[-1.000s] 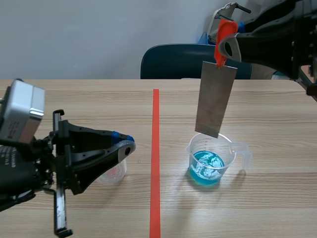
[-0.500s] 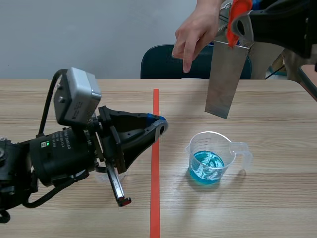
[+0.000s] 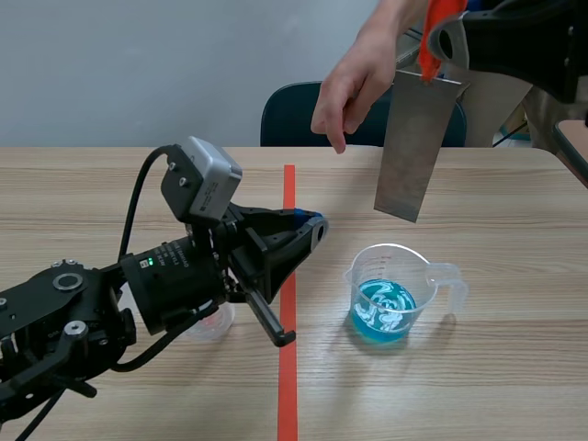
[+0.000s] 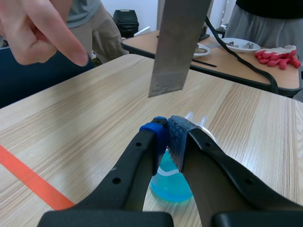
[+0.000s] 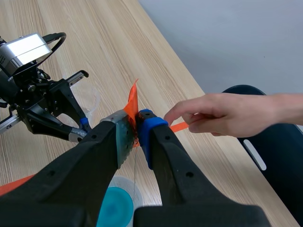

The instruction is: Do the redox reaction experiment

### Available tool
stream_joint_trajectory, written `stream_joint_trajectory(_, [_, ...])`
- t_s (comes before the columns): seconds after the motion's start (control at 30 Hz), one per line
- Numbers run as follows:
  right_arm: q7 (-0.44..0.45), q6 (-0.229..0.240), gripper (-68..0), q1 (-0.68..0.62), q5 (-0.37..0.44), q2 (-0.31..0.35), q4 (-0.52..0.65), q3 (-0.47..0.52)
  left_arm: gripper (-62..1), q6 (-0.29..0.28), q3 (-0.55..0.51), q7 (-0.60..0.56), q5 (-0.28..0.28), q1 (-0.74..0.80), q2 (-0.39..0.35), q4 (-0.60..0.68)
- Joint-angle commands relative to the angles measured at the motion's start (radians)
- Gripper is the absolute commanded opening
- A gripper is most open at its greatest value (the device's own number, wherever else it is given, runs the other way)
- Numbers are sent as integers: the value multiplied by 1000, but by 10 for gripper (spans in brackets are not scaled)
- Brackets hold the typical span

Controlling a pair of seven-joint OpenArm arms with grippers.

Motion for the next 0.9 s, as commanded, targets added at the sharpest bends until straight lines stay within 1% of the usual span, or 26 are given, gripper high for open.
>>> stream_joint_trajectory(0.0, [14,-3,-669,22,12,14,10,11,-593,9,9,-16,-8,-10,17,17])
stream_joint_trajectory(0.03, [14,-3,-669,22,12,14,10,11,-593,18,9,-16,-8,-10,24,17])
stream_joint_trajectory(0.27, [14,-3,-669,22,17,14,10,11,-593,27,13,16,-8,-10,78,16])
stream_joint_trajectory(0.47, [15,-3,-669,22,27,13,10,11,-593,48,14,35,-8,-10,120,11])
stream_joint_trajectory(0.63, [15,-4,-669,23,26,14,10,11,-593,53,14,35,-8,-10,136,11])
stream_joint_trajectory(0.73, [16,-4,-669,22,32,13,10,11,-593,76,14,36,-8,-10,138,11])
stream_joint_trajectory(0.87, [14,-4,-669,22,38,14,10,11,-593,88,14,35,-8,-10,138,11])
